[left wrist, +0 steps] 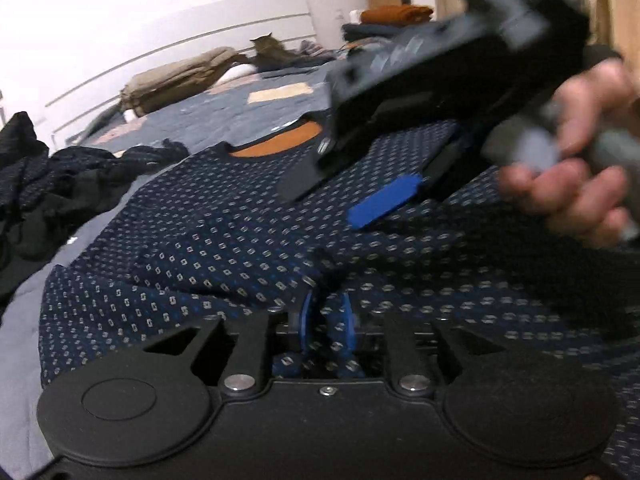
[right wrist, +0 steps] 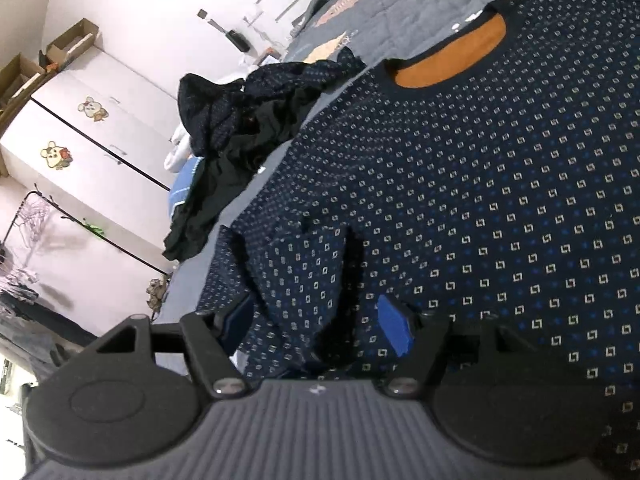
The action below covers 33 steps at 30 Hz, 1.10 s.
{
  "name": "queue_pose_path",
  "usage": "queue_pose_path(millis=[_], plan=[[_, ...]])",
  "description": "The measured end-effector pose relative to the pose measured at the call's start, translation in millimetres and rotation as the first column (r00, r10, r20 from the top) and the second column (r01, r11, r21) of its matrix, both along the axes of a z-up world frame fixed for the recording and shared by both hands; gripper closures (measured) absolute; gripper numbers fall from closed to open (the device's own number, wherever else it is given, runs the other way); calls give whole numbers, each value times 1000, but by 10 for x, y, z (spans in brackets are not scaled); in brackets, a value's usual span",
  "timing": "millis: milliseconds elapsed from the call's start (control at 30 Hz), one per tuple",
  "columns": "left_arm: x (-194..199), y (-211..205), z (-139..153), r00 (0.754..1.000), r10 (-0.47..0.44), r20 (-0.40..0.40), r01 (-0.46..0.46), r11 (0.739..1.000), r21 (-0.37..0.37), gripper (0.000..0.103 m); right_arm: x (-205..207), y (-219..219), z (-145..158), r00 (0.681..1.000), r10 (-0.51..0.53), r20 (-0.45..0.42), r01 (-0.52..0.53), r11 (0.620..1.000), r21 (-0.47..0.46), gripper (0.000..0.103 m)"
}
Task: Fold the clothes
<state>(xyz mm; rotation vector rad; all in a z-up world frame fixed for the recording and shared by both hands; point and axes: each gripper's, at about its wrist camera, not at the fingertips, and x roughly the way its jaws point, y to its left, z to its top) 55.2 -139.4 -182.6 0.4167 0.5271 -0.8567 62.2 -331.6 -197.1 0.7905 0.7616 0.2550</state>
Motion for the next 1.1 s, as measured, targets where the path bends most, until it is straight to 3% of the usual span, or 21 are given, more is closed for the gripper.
queue_pose_path(millis=[33,100,233,667,700,767,800,900,1100], plan=[[-19,41,30,1000,-4,-8,3,1000,-19,62,6,6,-19,1000,1,0,-1,1000,2,35],[-9,115,84,1000,19,-21,-20,998,-58,58,24,41,-52,1000,1,3,-1,1000,1,35],[68,259,162,996,77,-48,-82,989,-119,58,87,136,-139,1000,-5,1,5,1000,-15,35],[89,519,287,986,164,-36,-167,973,-161,58,379,201,-285,999,-32,33,32,999,-21,36],[100,523,289,985,169,-40,-174,971,-162,58,378,193,-289,999,-30,36,31,999,-16,43],[115,533,290,983,179,-42,-183,970,-159,58,380,176,-291,999,-26,41,26,1000,-11,72],[123,537,288,982,183,-41,-187,969,-159,58,381,163,-294,999,-29,36,30,1000,-5,92],[139,549,302,981,190,-41,-194,967,-167,58,359,85,-263,997,-61,49,59,997,42,96],[161,555,306,980,196,-43,-201,964,-175,58,307,-129,93,973,-149,174,137,987,78,97]])
